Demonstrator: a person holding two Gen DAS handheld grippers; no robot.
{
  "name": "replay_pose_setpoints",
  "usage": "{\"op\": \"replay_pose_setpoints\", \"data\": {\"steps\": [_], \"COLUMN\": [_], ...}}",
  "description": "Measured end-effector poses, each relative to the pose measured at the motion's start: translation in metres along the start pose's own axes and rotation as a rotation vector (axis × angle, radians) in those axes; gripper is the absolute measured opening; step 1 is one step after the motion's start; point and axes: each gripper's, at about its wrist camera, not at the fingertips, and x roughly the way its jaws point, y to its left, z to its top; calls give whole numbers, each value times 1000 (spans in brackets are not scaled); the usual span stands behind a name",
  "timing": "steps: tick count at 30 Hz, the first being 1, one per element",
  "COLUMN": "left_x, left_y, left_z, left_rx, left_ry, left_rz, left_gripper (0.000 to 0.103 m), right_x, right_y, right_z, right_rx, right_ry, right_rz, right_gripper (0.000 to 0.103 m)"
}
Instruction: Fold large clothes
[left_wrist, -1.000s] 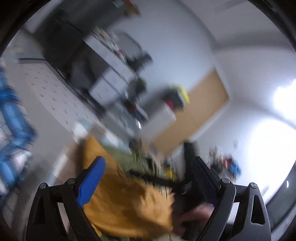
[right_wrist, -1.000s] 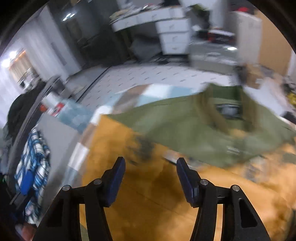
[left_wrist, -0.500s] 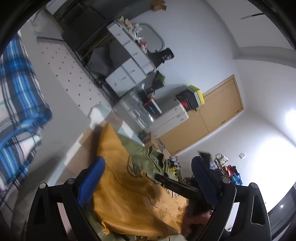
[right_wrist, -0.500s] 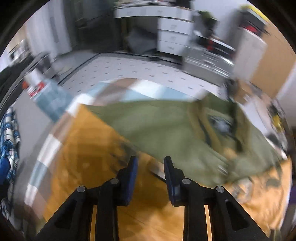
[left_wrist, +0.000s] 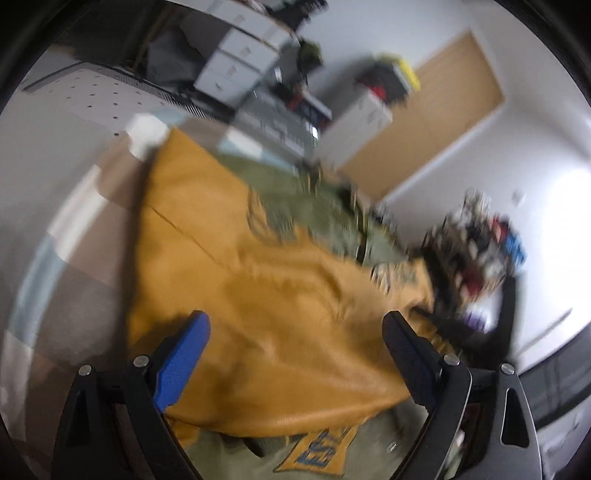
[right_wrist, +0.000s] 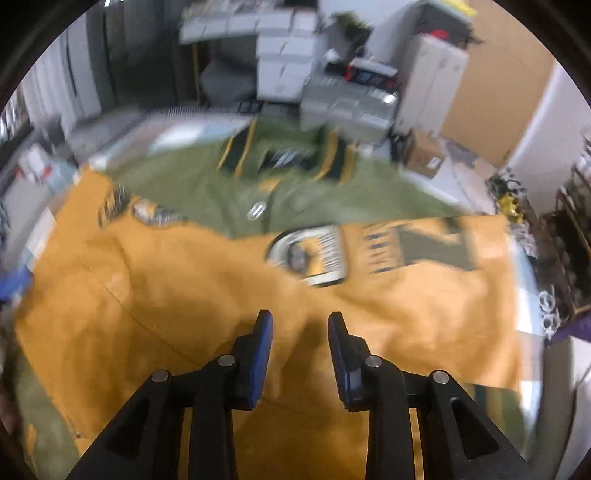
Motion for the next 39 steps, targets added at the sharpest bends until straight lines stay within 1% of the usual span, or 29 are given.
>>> {"op": "replay_pose_setpoints", "data": {"steps": [2,3,4,5,6,7,8,9,10,11,12,14,16,18,19,20,21,23,24,25,26,28,29,30,31,34,36,38,39], "left_x": [4,6,8,9,9,8,9,9,8,6,6,6,8,14,13,14,15,16,16,16,15,16,15,15,14,13,13,11,9], "left_y": [-9,-14,-18,-21,-23,-23,-23,-22,-20,-19,-18,-16,-17,-22,-22,-23,-24,-25,-24,-24,-24,-25,-24,-24,-24,-22,-23,-23,-23], "left_z": [-6,-9,-12,-14,-17,-19,-18,-18,-18,-20,-19,-18,-16,-15,-15,-14,-14,-14,-14,-14,-14,-14,-14,-14,-13,-12,-12,-12,-12], "left_rx": [73,114,151,176,194,206,211,214,213,211,208,205,201,198,197,196,196,196,195,195,194,191,188,183,178,166,161,157,155], "left_ry": [1,6,12,15,19,23,23,25,28,26,28,28,30,30,30,31,31,31,32,32,31,31,29,27,25,23,19,13,7], "left_rz": [63,97,129,144,149,157,167,172,172,172,173,172,172,175,175,175,176,177,176,175,176,174,172,168,164,152,146,135,130], "left_gripper": [91,91,91,91,91,91,91,91,91,91,91,91,91,91,91,91,91,91,91,91,91,91,91,91,91,91,91,91,91], "right_x": [-20,-21,-20,-10,10,24,20,16,13,5,-11,-32,-54,-53,-50,-40,-33,-23,-24,-28,-27,-33,-38,-46,-47,-66,-71,-84,-82], "right_y": [-24,-31,-43,-49,-53,-56,-57,-57,-60,-63,-68,-80,-94,-99,-103,-111,-114,-115,-115,-115,-114,-107,-105,-105,-104,-105,-100,-91,-88], "right_z": [-7,-10,-20,-27,-34,-43,-48,-47,-45,-45,-47,-48,-57,-63,-70,-65,-71,-73,-74,-73,-70,-65,-62,-58,-51,-33,-22,-9,0], "right_rx": [27,38,63,71,66,58,40,19,16,32,52,80,115,127,137,147,164,203,219,222,218,194,177,167,175,181,150,102,95], "right_ry": [-56,-64,-43,14,100,163,114,106,126,123,88,27,-35,-44,-19,12,53,76,60,55,72,73,63,51,34,-26,-59,-119,-136], "right_rz": [-80,-105,-137,-141,-136,-113,-102,-98,-86,-72,-62,-89,-143,-185,-199,-187,-157,-119,-79,-29,-43,-78,-90,-87,-74,-69,-87,-126,-136], "right_gripper": [31,33,38,41,41,42,42,42,42,42,42,51,81,86,86,86,86,80,61,31,30,19,16,10,7,3,3,3,3]}}
